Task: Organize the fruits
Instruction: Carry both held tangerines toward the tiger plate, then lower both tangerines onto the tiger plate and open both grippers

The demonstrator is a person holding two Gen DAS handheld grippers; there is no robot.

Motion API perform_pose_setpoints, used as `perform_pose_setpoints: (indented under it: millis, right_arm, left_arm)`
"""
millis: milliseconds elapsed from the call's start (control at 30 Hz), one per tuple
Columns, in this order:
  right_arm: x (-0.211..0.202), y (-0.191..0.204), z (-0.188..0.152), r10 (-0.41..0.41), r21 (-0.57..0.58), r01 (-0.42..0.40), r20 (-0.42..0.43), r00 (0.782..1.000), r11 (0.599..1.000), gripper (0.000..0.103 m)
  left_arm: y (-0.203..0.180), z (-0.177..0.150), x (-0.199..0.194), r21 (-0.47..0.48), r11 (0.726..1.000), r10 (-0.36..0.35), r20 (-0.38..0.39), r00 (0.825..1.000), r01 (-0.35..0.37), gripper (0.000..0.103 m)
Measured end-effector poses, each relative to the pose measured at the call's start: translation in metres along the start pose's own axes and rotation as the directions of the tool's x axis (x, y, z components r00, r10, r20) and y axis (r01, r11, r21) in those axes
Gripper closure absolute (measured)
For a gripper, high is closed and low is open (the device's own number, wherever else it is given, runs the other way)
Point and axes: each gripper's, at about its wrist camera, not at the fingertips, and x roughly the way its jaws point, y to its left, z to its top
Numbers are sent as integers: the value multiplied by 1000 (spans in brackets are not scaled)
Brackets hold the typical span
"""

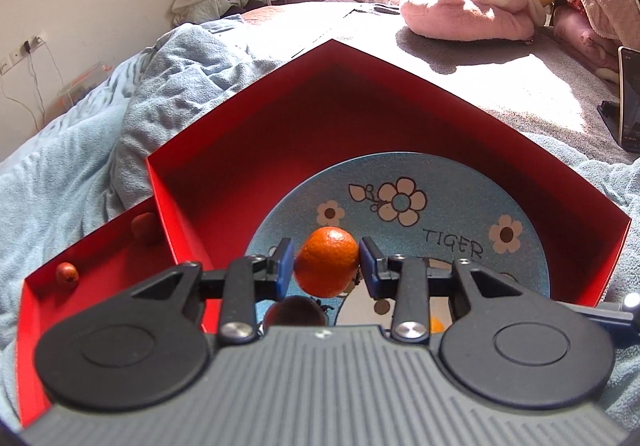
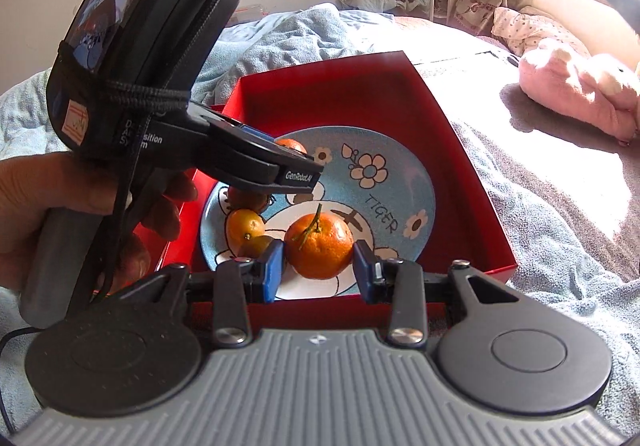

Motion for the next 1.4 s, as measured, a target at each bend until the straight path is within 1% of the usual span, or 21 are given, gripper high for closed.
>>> perform_pose_setpoints:
  millis: [133,400,633,967,1033,1067,1100,1300,1400]
  right_arm:
    - [2,-1,-1,-1,5,1,-6,1000,1000,60]
    - [2,-1,-1,-17,6,17,-6,1000,1000,60]
    - [0,2,-1,-21,-1,21,-6,1000,1000,60]
    - [-4,4,-1,-31,-11,31,-3,1000,999,60]
    - [-4,5,-1,-33,-12,33,-2,999,999,60]
    - [-5,6,-1,-33,-13,33,-2,999,999,60]
    - [-5,6,0,-34,-13,34,-2,999,999,60]
    - [-5,5,1,-38,-13,38,0,999,999,60]
    - [-3,1,3,-51,-8,51,7,999,999,60]
  left_arm:
    - [-2,-3,1,8,1000,-9,-9,1000,9,64]
    - [-5,-4,1,16,1000,-4,-10,1000,4,63]
    - [-6,-2,-5,14,1000,-12,3,1000,12,63]
    - [-8,-2,-9,22,998,-53,6,999,53,62]
    - [-10,-2,-11,31,998,-47,19,999,46,63]
    - [-10,-2,-13,33,998,-46,25,999,45,59]
    - [-10,-2,-14,33,998,-48,30,998,47,58]
    - [0,0,-25,3,999,-49,49,998,49,58]
    - [10,0,-36,-18,998,-52,71,996,53,58]
